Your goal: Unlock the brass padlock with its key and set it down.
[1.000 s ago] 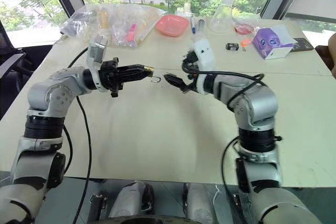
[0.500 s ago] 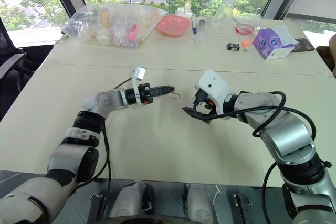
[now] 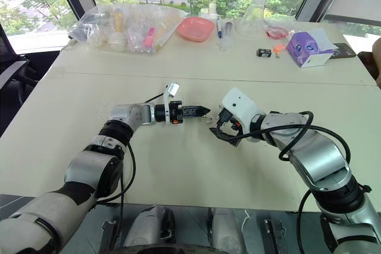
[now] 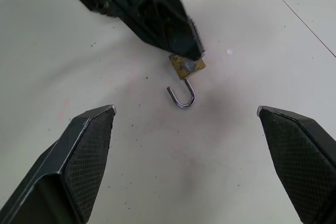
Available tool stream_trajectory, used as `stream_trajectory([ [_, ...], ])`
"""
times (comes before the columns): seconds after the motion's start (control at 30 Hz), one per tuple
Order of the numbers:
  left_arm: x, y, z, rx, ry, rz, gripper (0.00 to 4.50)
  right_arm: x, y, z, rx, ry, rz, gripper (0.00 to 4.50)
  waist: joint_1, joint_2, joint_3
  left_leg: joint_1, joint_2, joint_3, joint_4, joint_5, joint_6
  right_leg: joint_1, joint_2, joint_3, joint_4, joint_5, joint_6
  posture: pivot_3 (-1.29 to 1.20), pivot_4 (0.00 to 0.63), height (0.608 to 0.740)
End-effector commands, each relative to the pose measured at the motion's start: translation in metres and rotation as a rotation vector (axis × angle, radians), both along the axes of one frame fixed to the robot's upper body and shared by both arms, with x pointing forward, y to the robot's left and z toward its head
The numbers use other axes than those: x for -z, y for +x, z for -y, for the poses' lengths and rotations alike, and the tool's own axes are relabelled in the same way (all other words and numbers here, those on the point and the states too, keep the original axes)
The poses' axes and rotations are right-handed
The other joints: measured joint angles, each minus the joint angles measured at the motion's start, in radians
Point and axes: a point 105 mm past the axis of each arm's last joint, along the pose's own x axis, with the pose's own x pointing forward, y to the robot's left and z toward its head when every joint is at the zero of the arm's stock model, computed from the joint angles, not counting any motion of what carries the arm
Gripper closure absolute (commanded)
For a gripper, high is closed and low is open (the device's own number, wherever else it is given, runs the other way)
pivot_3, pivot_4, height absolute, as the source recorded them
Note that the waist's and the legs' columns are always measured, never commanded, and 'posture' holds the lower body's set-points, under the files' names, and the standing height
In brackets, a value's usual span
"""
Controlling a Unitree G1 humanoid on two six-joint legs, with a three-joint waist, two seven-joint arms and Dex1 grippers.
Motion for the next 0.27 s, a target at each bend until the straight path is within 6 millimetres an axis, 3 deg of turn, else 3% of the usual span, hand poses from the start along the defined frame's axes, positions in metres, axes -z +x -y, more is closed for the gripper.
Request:
stream_trajectory([
  [0.03,-0.013,0.011,-0.034,-0.098,0.094,0.171,0.08,-0.007,0.0,0.003,0.018,0.009,0.039,0.0,-0.008,0.0,0.0,0.0,0.0,-0.001,0.0,0.0,0.0,0.0,0.0,0.0,0.0,0.0,0.0,0.0,0.15,0.74],
  [0.13,-0.027,0.003,-0.062,-0.144,0.122,0.282,0.08,-0.006,0.002,0.007,0.059,0.056,0.051,0.0,-0.01,0.0,0.0,0.0,0.003,-0.001,-0.002,0.0,0.0,-0.002,0.002,0.0,0.001,0.0,0.0,0.0,0.15,0.74],
  [0.27,-0.041,-0.025,-0.09,-0.204,0.135,0.361,0.08,-0.02,0.011,0.008,0.123,0.281,0.147,0.0,-0.003,0.0,0.0,0.0,0.004,0.0,-0.001,0.0,-0.001,-0.002,0.002,0.0,0.002,0.0,0.0,0.0,0.15,0.74],
])
